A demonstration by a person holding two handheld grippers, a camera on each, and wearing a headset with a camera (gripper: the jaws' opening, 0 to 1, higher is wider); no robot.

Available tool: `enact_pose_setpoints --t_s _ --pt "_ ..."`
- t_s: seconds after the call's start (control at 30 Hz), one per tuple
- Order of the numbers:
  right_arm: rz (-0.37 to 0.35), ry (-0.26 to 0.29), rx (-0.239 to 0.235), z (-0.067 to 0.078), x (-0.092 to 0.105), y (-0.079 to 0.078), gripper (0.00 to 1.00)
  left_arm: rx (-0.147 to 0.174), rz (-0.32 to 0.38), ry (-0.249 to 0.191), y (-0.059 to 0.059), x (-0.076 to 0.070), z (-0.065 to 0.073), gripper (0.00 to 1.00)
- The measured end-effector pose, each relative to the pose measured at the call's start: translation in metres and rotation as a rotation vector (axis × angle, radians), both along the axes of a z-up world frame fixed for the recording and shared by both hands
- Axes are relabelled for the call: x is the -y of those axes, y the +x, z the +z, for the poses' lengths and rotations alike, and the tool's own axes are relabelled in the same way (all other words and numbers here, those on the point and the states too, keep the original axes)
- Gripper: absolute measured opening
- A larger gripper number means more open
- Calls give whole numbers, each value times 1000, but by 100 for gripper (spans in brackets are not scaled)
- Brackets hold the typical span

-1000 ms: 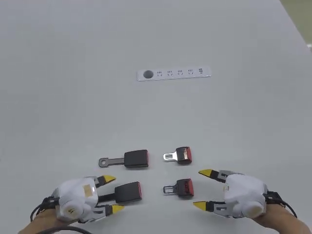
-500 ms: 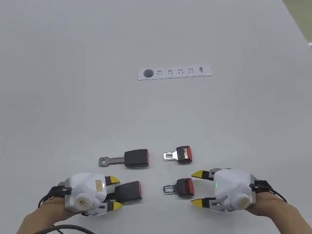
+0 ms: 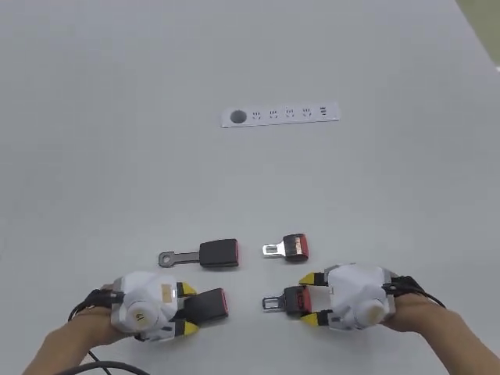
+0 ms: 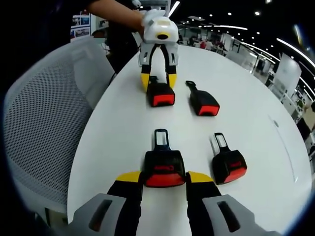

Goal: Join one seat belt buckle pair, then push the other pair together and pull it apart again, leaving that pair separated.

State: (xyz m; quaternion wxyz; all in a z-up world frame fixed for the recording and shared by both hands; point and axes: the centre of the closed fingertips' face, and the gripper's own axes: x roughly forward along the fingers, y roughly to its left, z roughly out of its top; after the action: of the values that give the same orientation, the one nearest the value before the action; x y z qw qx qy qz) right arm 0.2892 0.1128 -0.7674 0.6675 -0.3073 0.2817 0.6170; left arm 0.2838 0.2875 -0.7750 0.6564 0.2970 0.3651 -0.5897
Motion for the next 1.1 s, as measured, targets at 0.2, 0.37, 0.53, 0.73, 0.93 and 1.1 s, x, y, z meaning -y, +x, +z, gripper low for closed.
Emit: enact_pose_setpoints --t_s 0.2,0.37,0.53,0.73,0.93,1.1 --pt "15 -9 1 -1 -1 -1 32 2 -35 8 -1 1 -1 33" --pt "24 -12 7 -1 -1 -1 31 -2 -66 20 -1 0 -1 33" --pt "30 -14 11 -2 -1 -1 31 -3 -91 32 -1 0 -1 32" --pt "28 -16 10 -2 -5 -1 31 -8 -102 45 0 2 1 32" --pt "31 -15 10 -3 -11 -2 31 -16 -114 59 1 -1 -1 32" --pt "27 -17 10 -3 -16 -2 31 -21 -111 64 1 0 0 32"
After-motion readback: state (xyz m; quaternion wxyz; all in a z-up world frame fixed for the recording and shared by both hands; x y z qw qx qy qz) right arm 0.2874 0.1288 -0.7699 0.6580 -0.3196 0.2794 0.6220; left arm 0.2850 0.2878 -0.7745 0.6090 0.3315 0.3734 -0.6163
